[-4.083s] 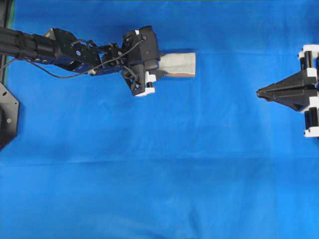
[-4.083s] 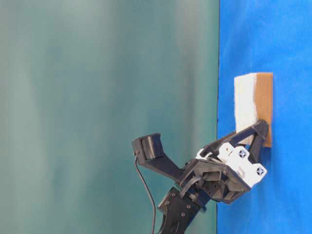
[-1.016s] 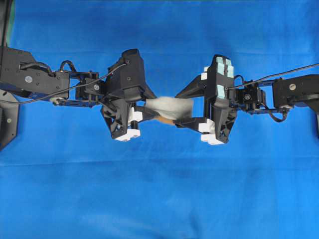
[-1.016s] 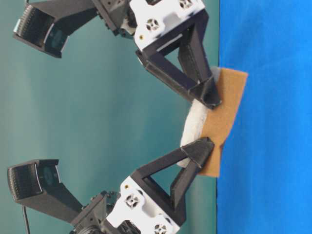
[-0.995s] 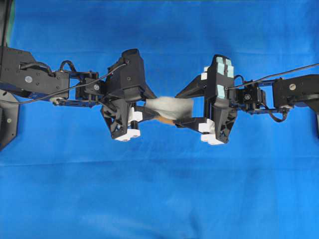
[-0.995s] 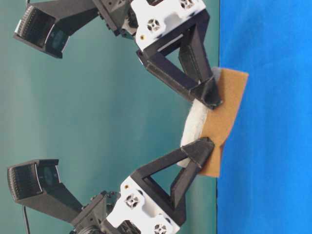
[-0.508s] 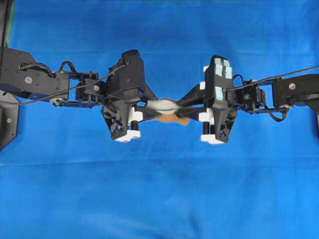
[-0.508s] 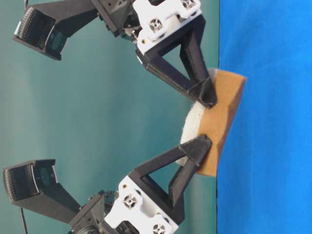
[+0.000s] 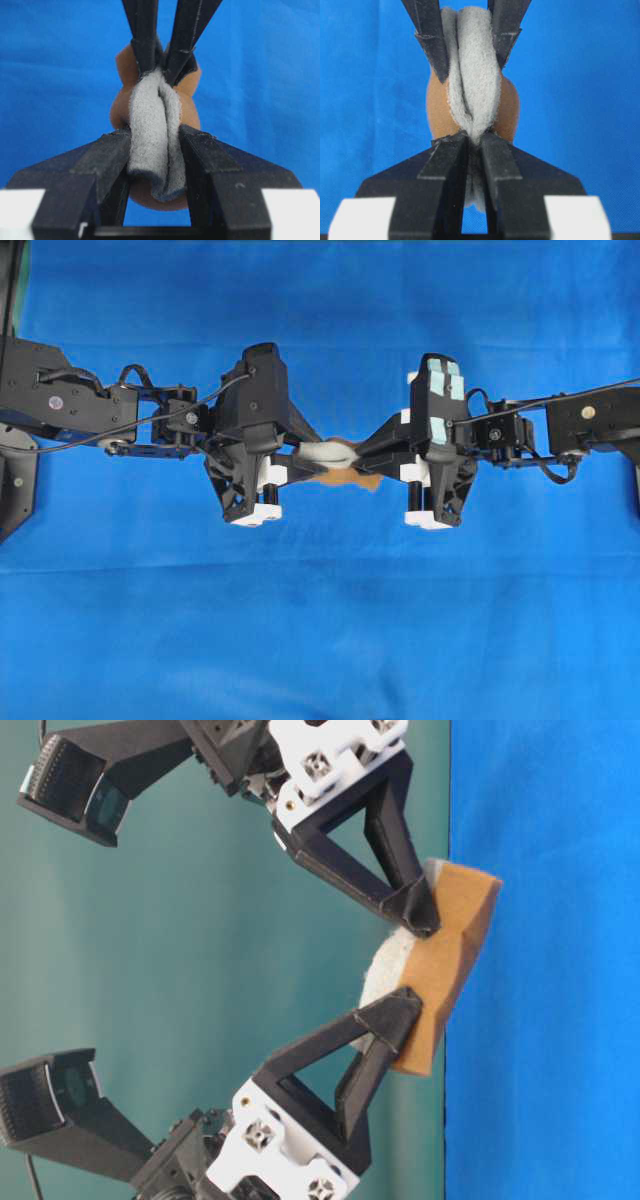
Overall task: Hand over the sponge with the left arm and wipe it with the right arm.
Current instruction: 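Close the right gripper on the sponge's right end, then open the left gripper and pull it back leftward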
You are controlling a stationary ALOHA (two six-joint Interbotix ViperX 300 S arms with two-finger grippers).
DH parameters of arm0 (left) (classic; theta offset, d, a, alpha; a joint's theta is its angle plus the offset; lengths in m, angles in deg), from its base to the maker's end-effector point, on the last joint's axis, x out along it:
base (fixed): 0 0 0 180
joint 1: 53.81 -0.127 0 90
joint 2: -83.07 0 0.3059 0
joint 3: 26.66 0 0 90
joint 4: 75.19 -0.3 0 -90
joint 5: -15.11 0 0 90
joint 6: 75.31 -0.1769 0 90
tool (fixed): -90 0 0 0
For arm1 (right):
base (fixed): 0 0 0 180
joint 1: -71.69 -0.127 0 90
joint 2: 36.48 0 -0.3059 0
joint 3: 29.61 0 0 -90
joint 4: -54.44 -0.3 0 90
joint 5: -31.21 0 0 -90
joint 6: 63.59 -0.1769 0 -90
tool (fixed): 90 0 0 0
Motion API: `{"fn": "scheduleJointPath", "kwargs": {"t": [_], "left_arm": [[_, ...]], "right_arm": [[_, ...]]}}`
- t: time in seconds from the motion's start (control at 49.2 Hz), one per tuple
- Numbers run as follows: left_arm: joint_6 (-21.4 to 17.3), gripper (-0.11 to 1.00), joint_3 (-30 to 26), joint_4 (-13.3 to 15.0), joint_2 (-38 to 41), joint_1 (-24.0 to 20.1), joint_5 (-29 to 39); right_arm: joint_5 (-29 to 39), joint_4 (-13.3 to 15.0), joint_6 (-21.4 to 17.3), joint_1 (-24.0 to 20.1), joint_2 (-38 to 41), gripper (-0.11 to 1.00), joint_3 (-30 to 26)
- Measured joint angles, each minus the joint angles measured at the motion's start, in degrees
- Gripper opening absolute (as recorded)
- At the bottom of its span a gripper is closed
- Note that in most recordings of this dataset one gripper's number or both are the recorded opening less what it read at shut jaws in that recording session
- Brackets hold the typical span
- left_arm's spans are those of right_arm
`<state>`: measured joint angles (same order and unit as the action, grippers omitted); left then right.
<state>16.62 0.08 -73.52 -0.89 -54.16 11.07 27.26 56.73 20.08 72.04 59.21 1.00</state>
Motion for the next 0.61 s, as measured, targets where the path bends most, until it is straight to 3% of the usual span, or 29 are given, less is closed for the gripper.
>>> {"fn": "scheduleJointPath", "kwargs": {"t": [0.264, 0.488, 0.548, 0.609], "left_arm": [[-1.1, 0.25, 0.3, 0.0, 0.0, 0.4, -1.0], [-1.0, 0.86, 1.7, -0.1, -2.5, 0.4, -2.7], [-0.9, 0.92, 2.8, 0.0, -3.7, 0.4, -2.9], [-0.9, 0.92, 4.3, 0.0, -5.4, 0.4, -2.9]], "right_arm": [[0.4, -0.1, 0.0, 0.0, -0.8, 0.12, 0.0], [0.7, 0.0, 0.0, 0.0, -1.8, 0.12, 0.1], [0.9, -0.1, 0.0, 0.0, -1.9, 0.12, 0.2], [1.1, 0.0, 0.0, 0.0, -2.1, 0.12, 0.3]]}}
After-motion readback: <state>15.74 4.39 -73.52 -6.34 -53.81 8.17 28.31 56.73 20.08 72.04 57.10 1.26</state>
